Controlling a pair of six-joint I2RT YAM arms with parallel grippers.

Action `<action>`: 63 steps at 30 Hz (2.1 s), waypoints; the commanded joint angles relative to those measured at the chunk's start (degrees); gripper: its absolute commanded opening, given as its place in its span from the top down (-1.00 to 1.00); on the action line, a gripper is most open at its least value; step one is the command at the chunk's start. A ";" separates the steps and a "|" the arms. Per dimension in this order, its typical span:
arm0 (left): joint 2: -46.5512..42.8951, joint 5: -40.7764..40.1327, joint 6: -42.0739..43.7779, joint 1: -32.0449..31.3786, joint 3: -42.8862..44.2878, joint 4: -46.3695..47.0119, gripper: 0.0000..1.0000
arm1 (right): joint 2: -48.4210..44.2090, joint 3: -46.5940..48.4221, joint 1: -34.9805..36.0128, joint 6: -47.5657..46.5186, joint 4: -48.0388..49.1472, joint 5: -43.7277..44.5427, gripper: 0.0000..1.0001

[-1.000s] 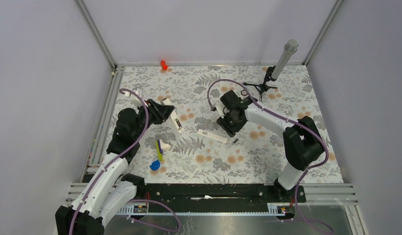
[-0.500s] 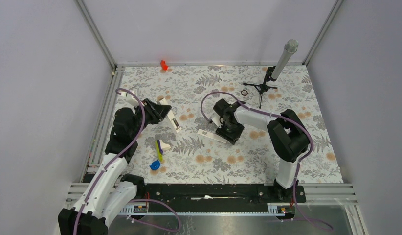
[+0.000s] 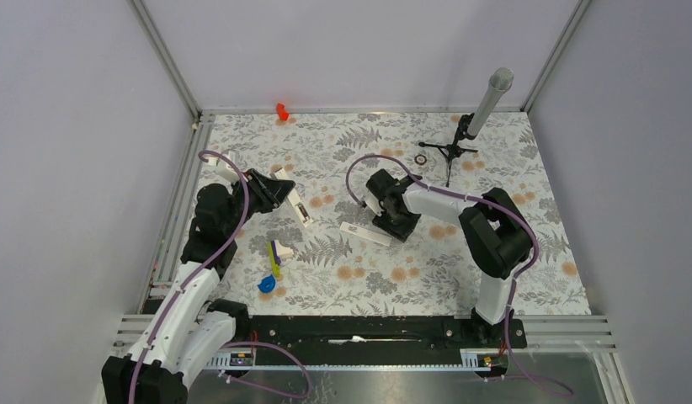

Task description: Load the batteries into the remote control

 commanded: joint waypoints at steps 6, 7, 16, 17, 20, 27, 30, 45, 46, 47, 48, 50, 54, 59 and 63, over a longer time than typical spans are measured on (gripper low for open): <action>-0.56 1.88 -1.08 0.70 -0.99 4.80 1.00 | -0.88 2.57 -2.04 19.06 9.20 2.70 -0.08; -0.71 1.91 -1.09 0.75 -1.04 4.61 1.00 | -1.24 2.77 -2.72 20.94 9.20 1.06 -0.07; -1.07 2.20 -1.07 0.92 -1.04 4.26 1.00 | -5.46 3.66 -5.29 16.61 10.88 -7.63 -0.12; -1.15 2.20 -1.15 0.96 -1.02 4.24 1.00 | -5.59 3.63 -5.33 13.60 10.18 -8.03 -0.11; -1.36 2.19 -1.13 1.01 -0.94 3.77 1.00 | -6.97 2.18 -5.34 4.73 9.41 -8.56 -0.11; -0.75 2.51 -1.53 1.09 -0.67 3.44 1.00 | -6.15 2.02 -5.32 -5.66 2.78 -11.48 -0.11; -0.44 2.50 -2.15 1.09 -0.68 3.89 1.00 | -3.51 3.64 -5.29 -6.82 0.96 -10.05 -0.10; 0.08 2.37 -3.17 1.18 -0.49 4.37 1.00 | 2.73 6.58 -4.84 -9.15 3.94 -6.05 -0.01; 0.11 2.33 -3.19 1.18 -0.42 4.40 1.00 | 3.02 6.69 -4.84 -9.26 4.09 -6.13 -0.01; 0.24 2.35 -3.24 1.18 -0.41 4.46 1.00 | 3.31 6.84 -4.86 -9.37 4.08 -6.32 0.00; 0.33 2.39 -3.28 1.18 -0.34 4.46 1.00 | 3.66 6.92 -4.84 -9.38 4.02 -6.57 0.00; 0.35 2.54 -3.28 1.23 -0.24 4.40 1.00 | 4.16 7.02 -4.84 -9.37 4.05 -7.32 0.01; 0.40 2.52 -3.32 1.25 -0.05 4.32 1.00 | 4.68 6.87 -4.84 -9.41 3.77 -8.66 0.11; 0.47 2.65 -3.53 1.29 -0.16 4.53 1.00 | 5.35 7.63 -4.88 -7.62 3.46 -8.05 0.51; 0.39 2.72 -3.46 1.34 -0.14 4.58 1.00 | 5.51 8.37 -4.85 -5.73 3.51 -8.02 0.63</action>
